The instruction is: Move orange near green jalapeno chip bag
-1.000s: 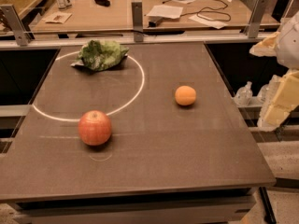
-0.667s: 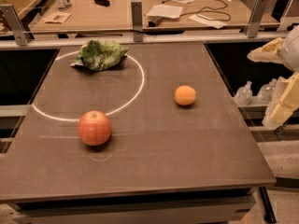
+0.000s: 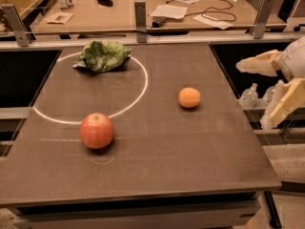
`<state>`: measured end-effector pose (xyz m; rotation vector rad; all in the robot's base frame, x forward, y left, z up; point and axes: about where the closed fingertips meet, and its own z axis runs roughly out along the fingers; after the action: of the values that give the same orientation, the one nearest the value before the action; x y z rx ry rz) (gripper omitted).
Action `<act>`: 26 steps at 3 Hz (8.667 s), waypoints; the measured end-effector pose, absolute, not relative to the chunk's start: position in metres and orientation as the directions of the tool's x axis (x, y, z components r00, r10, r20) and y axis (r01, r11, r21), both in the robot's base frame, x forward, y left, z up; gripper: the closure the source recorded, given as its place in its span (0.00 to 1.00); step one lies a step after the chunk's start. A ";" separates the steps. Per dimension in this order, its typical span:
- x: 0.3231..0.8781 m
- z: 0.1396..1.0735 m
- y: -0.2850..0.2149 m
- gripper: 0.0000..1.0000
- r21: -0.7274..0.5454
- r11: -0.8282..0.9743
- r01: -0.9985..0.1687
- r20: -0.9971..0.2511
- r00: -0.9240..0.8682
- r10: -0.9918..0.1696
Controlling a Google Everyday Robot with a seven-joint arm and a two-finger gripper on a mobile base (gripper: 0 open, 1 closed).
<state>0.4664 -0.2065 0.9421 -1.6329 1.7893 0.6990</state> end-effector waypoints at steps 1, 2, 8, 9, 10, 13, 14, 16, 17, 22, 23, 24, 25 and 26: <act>0.470 0.946 -0.200 0.00 -0.021 0.101 -0.995 -0.763 -0.049 -0.645; 0.470 0.946 -0.200 0.00 -0.023 0.103 -0.994 -0.762 -0.049 -0.646; 0.546 0.830 -0.161 0.00 -0.014 0.362 -0.932 -0.832 -0.190 -0.521; 0.554 0.833 -0.170 0.00 -0.048 0.390 -0.919 -0.844 -0.172 -0.508; 0.559 0.836 -0.169 0.00 -0.064 0.376 -0.924 -0.850 -0.147 -0.506; 0.573 0.837 -0.127 0.00 -0.057 0.243 -0.968 -0.855 -0.078 -0.512; 0.571 0.814 -0.115 0.16 -0.005 0.178 -0.984 -0.840 -0.092 -0.535; 0.572 0.816 -0.111 0.62 0.017 0.149 -0.989 -0.835 -0.096 -0.542; 0.572 0.820 -0.111 0.85 0.017 0.149 -0.989 -0.835 -0.096 -0.541; 0.659 0.973 -0.100 1.00 -0.093 0.304 -0.948 -0.948 -0.009 -0.317; 0.658 0.973 -0.101 1.00 -0.093 0.304 -0.948 -0.948 -0.008 -0.317; 0.667 0.964 -0.073 1.00 -0.068 0.328 -0.942 -0.945 -0.044 -0.323; 0.675 0.954 -0.019 1.00 -0.022 0.364 -0.931 -0.943 -0.102 -0.316; 0.683 0.945 0.018 1.00 -0.013 0.404 -0.915 -0.944 -0.121 -0.307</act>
Offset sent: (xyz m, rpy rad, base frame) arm 0.0023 0.0066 0.0046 0.0432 -0.0030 0.0011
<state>0.6827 0.0184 0.9448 -1.0903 1.6552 0.7575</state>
